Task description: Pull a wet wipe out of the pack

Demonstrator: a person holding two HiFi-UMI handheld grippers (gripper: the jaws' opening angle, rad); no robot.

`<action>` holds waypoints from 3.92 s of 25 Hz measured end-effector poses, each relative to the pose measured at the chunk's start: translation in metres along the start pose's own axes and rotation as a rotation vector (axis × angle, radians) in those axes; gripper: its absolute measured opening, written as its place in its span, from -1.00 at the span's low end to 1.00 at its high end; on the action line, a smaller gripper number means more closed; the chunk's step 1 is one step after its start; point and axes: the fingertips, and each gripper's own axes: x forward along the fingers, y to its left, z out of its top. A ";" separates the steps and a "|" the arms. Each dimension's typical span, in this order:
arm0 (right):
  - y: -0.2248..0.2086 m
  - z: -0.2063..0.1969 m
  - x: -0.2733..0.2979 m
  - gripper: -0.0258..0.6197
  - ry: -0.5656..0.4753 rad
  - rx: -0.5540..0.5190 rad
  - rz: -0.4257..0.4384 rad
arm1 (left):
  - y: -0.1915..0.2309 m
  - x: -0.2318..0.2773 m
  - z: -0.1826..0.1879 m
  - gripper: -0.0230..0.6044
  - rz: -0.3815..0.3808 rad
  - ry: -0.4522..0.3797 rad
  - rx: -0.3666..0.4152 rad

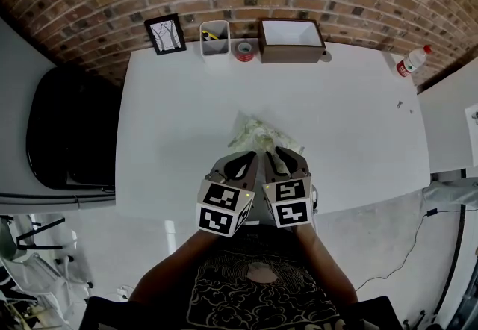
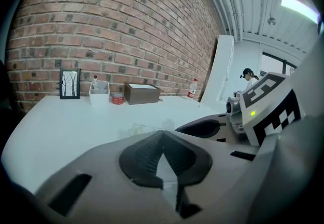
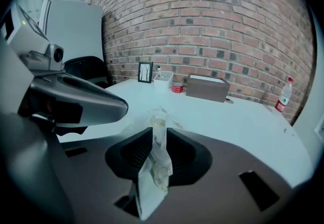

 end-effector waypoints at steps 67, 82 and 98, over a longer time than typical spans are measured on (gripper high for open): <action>-0.017 0.056 -0.071 -0.87 -0.261 0.187 0.032 | -0.027 -0.014 0.015 -0.89 -0.039 -0.084 -0.026; -0.012 0.028 -0.118 -0.87 -0.291 0.129 0.128 | -0.070 -0.036 0.009 -0.89 0.108 -0.147 -0.033; 0.003 -0.014 -0.162 -0.87 -0.294 0.048 0.202 | -0.124 -0.066 -0.013 -0.89 0.209 -0.175 -0.025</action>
